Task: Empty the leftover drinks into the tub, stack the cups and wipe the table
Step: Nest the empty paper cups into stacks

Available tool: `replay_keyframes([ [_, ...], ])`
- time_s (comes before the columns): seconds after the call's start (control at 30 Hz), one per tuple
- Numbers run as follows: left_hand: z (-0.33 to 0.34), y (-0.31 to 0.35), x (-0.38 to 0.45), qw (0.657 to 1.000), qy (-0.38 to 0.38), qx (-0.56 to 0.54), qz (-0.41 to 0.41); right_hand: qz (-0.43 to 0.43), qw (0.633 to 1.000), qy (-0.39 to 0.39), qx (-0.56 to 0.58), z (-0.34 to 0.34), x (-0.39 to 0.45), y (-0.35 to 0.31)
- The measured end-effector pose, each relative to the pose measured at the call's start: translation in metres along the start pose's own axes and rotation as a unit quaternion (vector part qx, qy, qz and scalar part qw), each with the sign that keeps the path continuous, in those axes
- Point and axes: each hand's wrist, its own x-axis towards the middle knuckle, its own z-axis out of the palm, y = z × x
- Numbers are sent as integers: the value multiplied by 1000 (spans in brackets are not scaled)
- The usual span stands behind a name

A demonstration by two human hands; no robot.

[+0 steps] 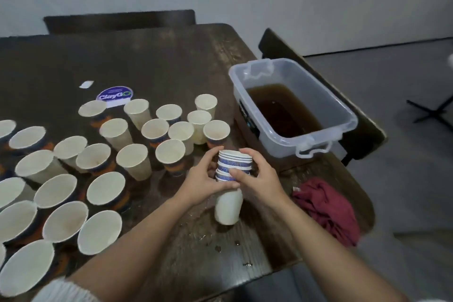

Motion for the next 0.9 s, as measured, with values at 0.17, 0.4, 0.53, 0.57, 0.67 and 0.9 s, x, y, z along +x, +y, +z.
replay_keyframes([
  [0.17,39,22,19,990,-132,-34,16,24,990,137,-10,-47,-48,-2],
  [0.4,151,65,25,949,-302,-32,83,75,953,287,64,-122,-141,1],
  [0.53,246,69,11,928,-363,-21,86,159,927,330,82,-179,-195,21],
  [0.57,269,65,9,926,-370,-27,75,182,920,337,85,-192,-205,30],
  [0.67,333,41,8,916,-398,-23,37,231,899,349,132,-229,-227,69],
  [0.9,461,-63,5,886,-450,-39,-107,274,858,394,184,-267,-238,227],
])
